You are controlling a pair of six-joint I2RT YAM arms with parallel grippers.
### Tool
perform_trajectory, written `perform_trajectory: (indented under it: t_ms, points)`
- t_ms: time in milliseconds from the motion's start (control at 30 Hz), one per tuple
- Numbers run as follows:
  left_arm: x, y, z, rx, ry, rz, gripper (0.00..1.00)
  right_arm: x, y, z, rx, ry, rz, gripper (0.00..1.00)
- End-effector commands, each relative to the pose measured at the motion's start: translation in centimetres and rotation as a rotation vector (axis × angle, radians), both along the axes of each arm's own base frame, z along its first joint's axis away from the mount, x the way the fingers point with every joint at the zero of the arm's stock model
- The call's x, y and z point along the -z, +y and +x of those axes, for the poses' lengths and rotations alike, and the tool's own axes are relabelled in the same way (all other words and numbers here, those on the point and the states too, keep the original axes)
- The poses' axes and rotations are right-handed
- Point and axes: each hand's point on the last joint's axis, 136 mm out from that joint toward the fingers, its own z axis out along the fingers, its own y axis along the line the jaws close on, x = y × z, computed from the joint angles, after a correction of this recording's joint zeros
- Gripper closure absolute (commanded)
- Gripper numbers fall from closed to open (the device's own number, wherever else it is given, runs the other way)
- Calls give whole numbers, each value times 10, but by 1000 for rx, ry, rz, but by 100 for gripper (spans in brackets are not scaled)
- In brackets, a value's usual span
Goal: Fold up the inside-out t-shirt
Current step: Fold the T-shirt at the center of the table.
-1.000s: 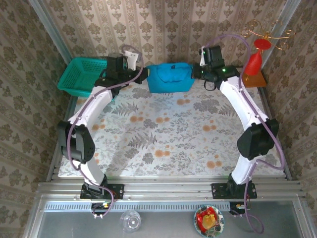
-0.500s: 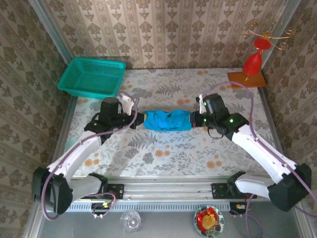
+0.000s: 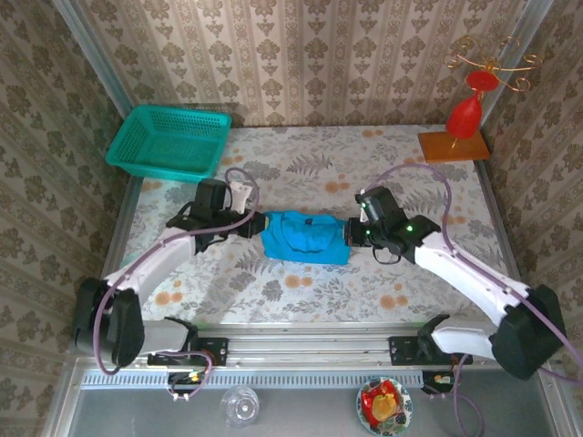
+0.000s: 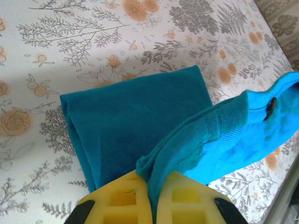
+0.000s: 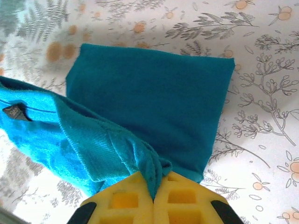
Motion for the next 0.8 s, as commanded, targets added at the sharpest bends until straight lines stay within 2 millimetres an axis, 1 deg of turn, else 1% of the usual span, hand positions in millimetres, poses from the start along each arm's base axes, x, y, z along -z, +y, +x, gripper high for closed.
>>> perform_trajectory:
  t_ms: [0,67,133,367,433,633,667,700,767]
  points:
    - [-7,-2,18,17,-20,27,100,3,-10,16,61,47,-19,100]
    - [4,-5,24,37,33,68,100,11,-11,23,69,81,-16,100]
    - [13,-7,27,54,72,91,100,27,-14,23,76,150,-22,100]
    - [38,-8,41,52,134,144,100,52,-16,35,71,245,-35,100]
    - [49,-8,46,53,163,160,100,62,-15,39,70,266,-34,100]
    - [67,-9,63,34,175,179,100,86,-15,48,64,318,-43,100]
    - [70,-10,65,34,180,178,100,89,-15,49,66,326,-44,100]
    - [72,-11,68,35,185,176,100,90,-13,56,66,310,-35,100]
    - [77,-11,73,29,190,183,100,95,-13,60,65,320,-31,100]
